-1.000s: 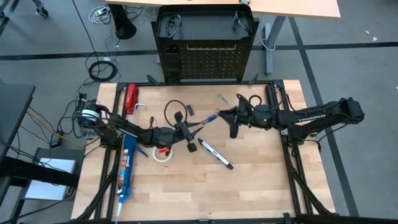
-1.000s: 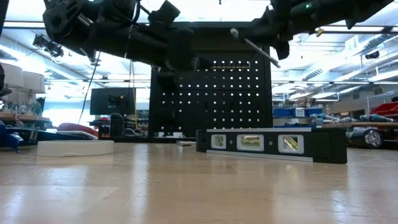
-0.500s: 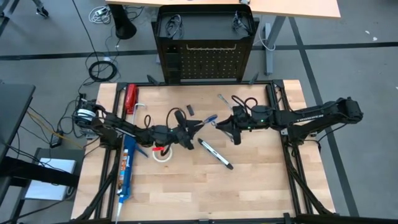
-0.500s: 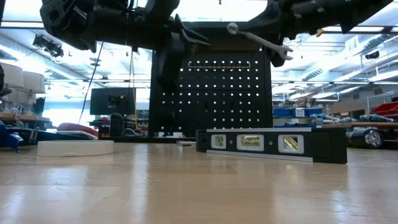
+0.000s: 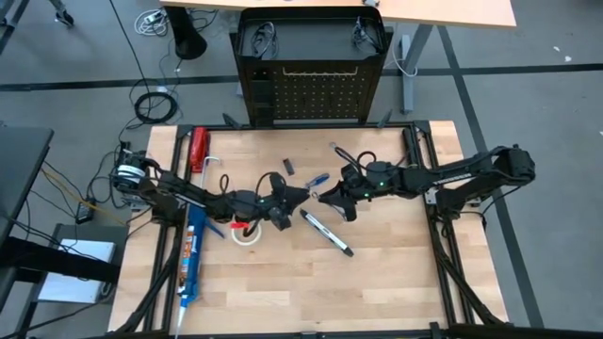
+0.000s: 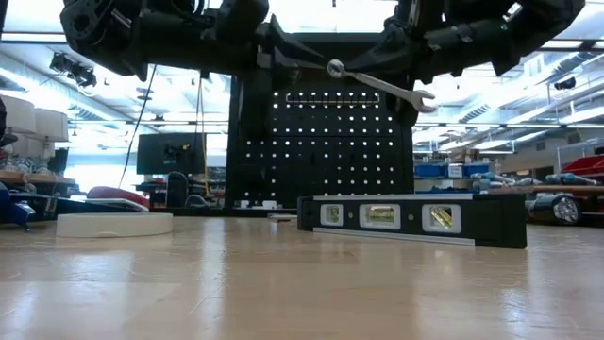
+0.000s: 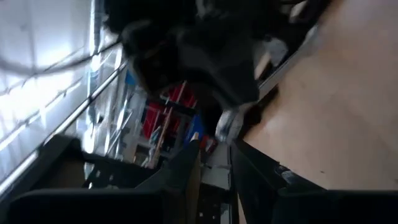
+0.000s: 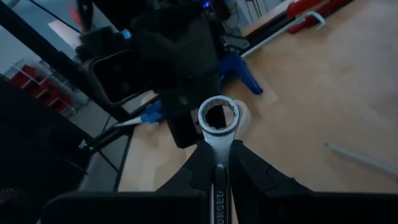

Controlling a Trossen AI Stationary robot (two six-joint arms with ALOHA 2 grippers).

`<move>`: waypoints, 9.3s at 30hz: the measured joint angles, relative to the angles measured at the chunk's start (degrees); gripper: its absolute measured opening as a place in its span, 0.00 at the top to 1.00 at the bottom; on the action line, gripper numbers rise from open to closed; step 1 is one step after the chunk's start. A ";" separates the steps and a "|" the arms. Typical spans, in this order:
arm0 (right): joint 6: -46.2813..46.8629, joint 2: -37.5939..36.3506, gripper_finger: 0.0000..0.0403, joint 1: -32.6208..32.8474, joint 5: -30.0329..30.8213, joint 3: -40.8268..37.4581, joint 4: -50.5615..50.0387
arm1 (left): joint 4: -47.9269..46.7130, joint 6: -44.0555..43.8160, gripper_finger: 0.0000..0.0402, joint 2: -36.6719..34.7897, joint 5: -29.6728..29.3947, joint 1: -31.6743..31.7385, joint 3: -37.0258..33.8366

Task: Hang tools onto peg board
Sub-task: Hang the bottom wrench onto the black pegboard

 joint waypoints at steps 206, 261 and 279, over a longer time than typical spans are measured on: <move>13.23 -12.01 0.94 -42.62 -10.06 -19.28 14.45 | -12.62 -56.66 0.69 -29.70 3.79 4.96 -14.96; 24.60 27.31 0.94 -54.57 -25.25 -20.59 62.31 | -16.47 -57.64 0.69 -29.07 3.16 5.77 -14.93; 24.80 27.31 0.94 -54.72 -25.20 -20.59 59.57 | -16.51 -57.69 0.69 -29.07 3.14 5.77 -14.93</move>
